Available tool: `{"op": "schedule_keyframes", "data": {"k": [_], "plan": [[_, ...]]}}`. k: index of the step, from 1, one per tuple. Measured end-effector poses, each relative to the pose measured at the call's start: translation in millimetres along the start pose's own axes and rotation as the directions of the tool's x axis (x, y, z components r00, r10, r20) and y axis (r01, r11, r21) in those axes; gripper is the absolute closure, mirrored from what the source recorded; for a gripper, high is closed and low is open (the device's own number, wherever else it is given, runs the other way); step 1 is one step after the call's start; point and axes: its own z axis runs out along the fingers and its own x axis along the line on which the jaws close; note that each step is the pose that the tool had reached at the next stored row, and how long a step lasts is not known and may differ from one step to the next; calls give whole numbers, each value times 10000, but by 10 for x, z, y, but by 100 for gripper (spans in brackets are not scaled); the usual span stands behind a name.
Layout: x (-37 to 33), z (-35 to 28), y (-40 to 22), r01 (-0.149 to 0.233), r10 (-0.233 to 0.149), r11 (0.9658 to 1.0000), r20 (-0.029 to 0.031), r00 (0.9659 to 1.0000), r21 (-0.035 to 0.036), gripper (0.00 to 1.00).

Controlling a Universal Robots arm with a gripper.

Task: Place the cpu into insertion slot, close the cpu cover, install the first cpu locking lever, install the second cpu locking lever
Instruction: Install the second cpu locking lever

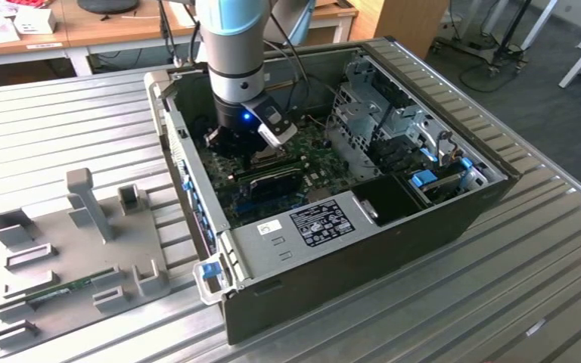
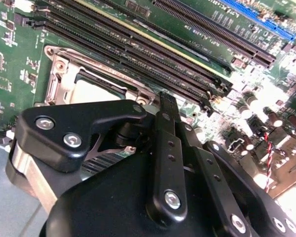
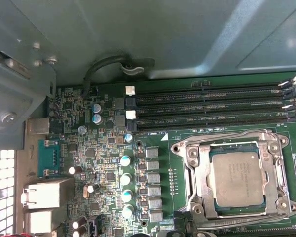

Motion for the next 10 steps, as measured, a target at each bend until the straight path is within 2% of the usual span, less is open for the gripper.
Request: {"op": "schedule_keyframes", "data": {"k": [3, 10], "plan": [[2, 1, 5, 1, -1, 10000, 14, 10000, -2, 90], [35, 2, 6, 9, -9, 10000, 126, 9999, -12, 90]]}}
